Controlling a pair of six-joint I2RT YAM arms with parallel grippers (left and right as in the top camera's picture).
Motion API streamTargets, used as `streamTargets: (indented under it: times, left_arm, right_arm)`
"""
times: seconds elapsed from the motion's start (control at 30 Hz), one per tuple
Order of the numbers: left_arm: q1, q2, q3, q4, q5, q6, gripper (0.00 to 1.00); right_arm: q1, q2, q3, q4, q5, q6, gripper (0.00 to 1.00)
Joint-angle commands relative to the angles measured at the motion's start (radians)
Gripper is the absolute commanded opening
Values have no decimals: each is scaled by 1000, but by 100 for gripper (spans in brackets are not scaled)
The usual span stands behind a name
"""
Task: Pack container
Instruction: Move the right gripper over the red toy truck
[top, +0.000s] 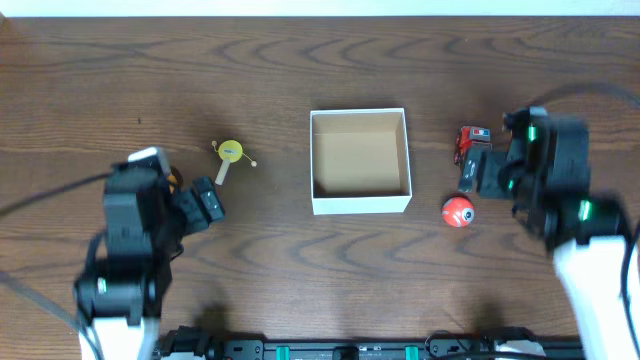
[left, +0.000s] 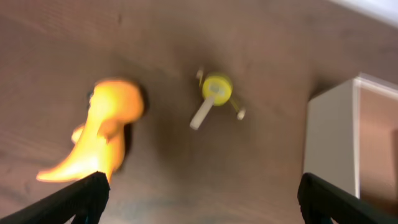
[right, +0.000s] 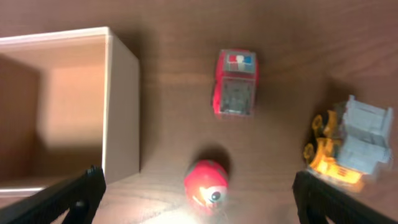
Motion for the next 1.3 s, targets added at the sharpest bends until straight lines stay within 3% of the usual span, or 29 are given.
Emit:
streamTargets:
  times: [0.0,0.13,0.2,0.4,0.7,1.27]
  left_arm:
    - [3,117,112,-68,-4,2,98]
    - [3,203,148,-91,-4,2,98]
    - [3,227,148,-92,-4,2,98]
    - [3,243,148,-92,-4,2,98]
    - [3,243,148,-96,-5,2,98]
    - [3,243,148,-96,-4,2,98]
  right_arm:
    - [-25,156,237,-120,-33,-17,99]
    - [-28,277,398,-170,-10,-78,99]
    - [-43,325,424,-130,60,22,98]
    - [-100,500,426,-105,53,101,99]
    - [-103,727,426,-92,45,97,99]
    - [-102,943,423,-43,34,97,99]
